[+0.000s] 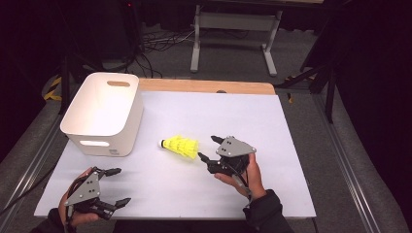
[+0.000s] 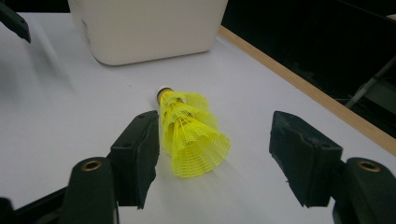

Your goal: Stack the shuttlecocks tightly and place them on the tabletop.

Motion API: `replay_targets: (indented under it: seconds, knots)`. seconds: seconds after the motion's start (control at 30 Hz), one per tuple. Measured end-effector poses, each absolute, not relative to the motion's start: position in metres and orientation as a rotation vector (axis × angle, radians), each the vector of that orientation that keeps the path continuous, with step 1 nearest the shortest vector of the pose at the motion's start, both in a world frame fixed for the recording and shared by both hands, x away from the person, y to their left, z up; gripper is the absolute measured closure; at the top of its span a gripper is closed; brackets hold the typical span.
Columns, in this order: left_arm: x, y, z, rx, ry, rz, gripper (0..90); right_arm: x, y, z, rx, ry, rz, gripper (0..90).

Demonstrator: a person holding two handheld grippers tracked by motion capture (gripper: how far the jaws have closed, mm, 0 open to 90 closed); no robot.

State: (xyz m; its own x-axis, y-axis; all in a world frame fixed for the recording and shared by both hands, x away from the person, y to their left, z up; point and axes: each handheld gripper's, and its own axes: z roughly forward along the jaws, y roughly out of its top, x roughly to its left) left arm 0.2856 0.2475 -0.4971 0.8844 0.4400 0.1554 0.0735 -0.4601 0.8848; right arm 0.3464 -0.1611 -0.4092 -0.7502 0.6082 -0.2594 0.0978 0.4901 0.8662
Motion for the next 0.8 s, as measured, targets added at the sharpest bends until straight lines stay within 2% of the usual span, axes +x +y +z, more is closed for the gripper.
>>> replay_targets:
  seconds: [0.8]
  knots:
    - [0.284,0.247,-0.496,2.021,0.378,0.469,7.6,0.325,-0.170,-0.415,0.545,2.161,1.037,19.6]
